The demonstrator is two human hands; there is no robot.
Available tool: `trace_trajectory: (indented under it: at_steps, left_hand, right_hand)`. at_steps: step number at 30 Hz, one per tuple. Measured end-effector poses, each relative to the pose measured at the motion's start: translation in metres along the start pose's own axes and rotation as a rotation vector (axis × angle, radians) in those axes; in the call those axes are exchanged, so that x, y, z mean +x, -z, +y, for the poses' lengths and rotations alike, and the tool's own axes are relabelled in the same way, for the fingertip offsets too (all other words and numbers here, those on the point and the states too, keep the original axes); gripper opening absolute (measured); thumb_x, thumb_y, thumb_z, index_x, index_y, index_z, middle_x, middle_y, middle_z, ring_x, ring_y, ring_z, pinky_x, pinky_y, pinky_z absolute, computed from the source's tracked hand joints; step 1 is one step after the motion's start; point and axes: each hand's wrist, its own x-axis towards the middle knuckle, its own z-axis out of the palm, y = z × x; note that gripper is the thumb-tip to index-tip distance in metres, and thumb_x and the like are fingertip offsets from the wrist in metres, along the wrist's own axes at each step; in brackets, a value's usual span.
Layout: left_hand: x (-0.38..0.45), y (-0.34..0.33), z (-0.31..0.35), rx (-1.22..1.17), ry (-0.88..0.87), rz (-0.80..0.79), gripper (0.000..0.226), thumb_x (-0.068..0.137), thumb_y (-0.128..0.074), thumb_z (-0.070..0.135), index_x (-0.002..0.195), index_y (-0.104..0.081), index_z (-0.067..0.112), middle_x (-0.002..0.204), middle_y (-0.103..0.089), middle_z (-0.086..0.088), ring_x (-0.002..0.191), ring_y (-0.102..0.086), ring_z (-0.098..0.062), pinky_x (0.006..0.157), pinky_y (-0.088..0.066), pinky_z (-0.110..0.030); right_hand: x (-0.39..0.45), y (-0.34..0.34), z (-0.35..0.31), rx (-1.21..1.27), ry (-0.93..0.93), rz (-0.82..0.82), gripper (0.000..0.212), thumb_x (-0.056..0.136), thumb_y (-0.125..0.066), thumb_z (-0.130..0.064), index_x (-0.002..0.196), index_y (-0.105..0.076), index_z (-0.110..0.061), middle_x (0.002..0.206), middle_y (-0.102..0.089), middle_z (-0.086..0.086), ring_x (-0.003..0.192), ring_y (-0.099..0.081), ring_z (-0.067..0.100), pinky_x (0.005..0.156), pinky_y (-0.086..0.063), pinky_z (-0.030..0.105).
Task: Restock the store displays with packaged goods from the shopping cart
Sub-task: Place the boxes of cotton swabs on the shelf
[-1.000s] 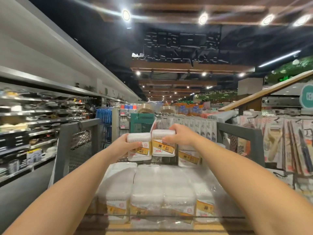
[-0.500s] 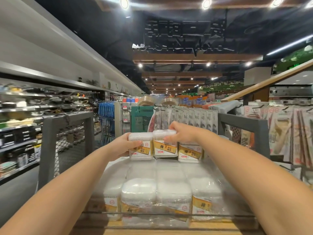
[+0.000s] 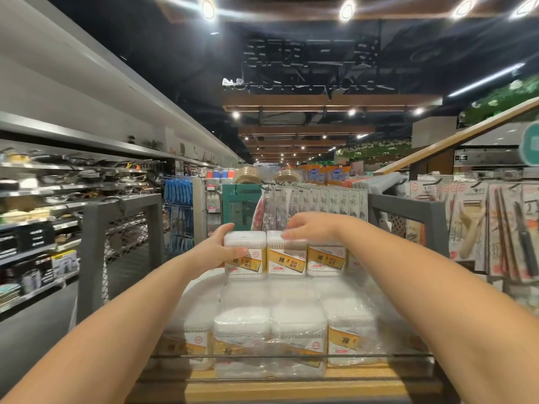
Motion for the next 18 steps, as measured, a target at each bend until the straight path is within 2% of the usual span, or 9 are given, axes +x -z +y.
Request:
trace_trajectory:
  at_steps: [2,4,6,8,10,12,14,16,18]
  left_hand:
    - [-0.004,-0.002,0.002,0.021,-0.032,0.060,0.118,0.061,-0.085,0.049,0.155,-0.015,0.032,0.149,-0.042,-0.011,0.115,-0.063,-0.024,0.103,-0.049,-0.047]
    - [-0.009,-0.006,0.007,0.023,-0.090,0.178,0.104,0.076,-0.075,0.052,0.156,-0.014,0.030,0.160,-0.024,-0.007,0.138,-0.042,-0.029,0.113,-0.035,-0.051]
    - [-0.014,-0.011,0.017,0.016,-0.187,0.296,0.081,0.089,-0.064,0.050,0.154,-0.021,0.028,0.161,-0.023,-0.002,0.145,-0.028,-0.027,0.116,-0.029,-0.052]
    - [-0.020,-0.021,0.035,0.060,-0.283,0.350,0.067,0.094,-0.058,0.047,0.152,-0.030,0.026,0.158,-0.029,-0.002,0.143,-0.031,-0.023,0.114,-0.030,-0.048]
    - [-0.024,-0.038,0.056,0.137,-0.394,0.339,0.056,0.098,-0.054,0.040,0.148,-0.037,0.021,0.153,-0.036,0.000,0.135,-0.036,-0.013,0.110,-0.032,-0.038]
    - [-0.029,-0.063,0.078,0.153,-0.501,0.270,0.048,0.098,-0.054,0.036,0.143,-0.045,0.019,0.145,-0.044,0.002,0.124,-0.037,-0.005,0.107,-0.033,-0.031]
    - [-0.035,-0.094,0.100,0.167,-0.611,0.223,0.041,0.097,-0.057,0.034,0.135,-0.052,0.020,0.138,-0.050,0.004,0.121,-0.039,-0.004,0.108,-0.033,-0.032]
    - [-0.044,-0.128,0.118,0.163,-0.683,0.182,0.034,0.096,-0.059,0.030,0.129,-0.057,0.021,0.129,-0.053,0.007,0.118,-0.041,-0.002,0.101,-0.032,-0.026]
    - [-0.061,-0.166,0.138,0.086,-0.720,0.095,0.028,0.094,-0.061,0.031,0.121,-0.059,0.024,0.119,-0.055,0.010,0.114,-0.047,-0.004,0.096,-0.036,-0.025]
  right_hand:
    - [-0.008,0.005,-0.001,0.048,-0.024,0.051,0.066,0.097,-0.038,-0.063,0.146,-0.042,-0.019,0.150,-0.044,0.000,0.133,-0.045,0.021,0.113,-0.035,0.043]
    - [-0.017,0.009,0.000,0.101,-0.053,0.117,0.067,0.096,-0.038,-0.063,0.146,-0.042,-0.019,0.149,-0.045,0.000,0.131,-0.047,0.020,0.111,-0.037,0.041]
    - [-0.026,0.012,0.003,0.131,-0.054,0.168,0.066,0.095,-0.039,-0.064,0.144,-0.043,-0.019,0.148,-0.047,0.000,0.129,-0.048,0.019,0.111,-0.038,0.042]
    - [-0.041,0.014,0.004,0.156,-0.058,0.207,0.062,0.096,-0.041,-0.061,0.142,-0.046,-0.020,0.145,-0.049,-0.001,0.127,-0.049,0.018,0.108,-0.040,0.040]
    - [-0.058,0.013,0.003,0.179,-0.063,0.247,0.054,0.098,-0.046,-0.054,0.139,-0.050,-0.019,0.138,-0.054,-0.003,0.125,-0.051,0.017,0.104,-0.041,0.035]
    - [-0.081,0.011,0.006,0.222,-0.080,0.314,0.042,0.097,-0.053,-0.048,0.129,-0.057,-0.021,0.125,-0.059,-0.008,0.118,-0.056,0.014,0.097,-0.044,0.029]
    - [-0.114,0.007,0.014,0.275,-0.091,0.394,0.025,0.095,-0.060,-0.041,0.115,-0.061,-0.026,0.110,-0.062,-0.013,0.108,-0.060,0.010,0.089,-0.046,0.026]
    - [-0.150,0.006,0.025,0.347,-0.107,0.467,0.013,0.094,-0.064,-0.033,0.105,-0.064,-0.027,0.103,-0.066,-0.013,0.101,-0.064,0.008,0.088,-0.050,0.025]
    - [-0.194,0.005,0.040,0.392,-0.130,0.545,0.008,0.093,-0.066,-0.025,0.101,-0.067,-0.023,0.097,-0.069,-0.010,0.092,-0.065,0.005,0.086,-0.050,0.023]
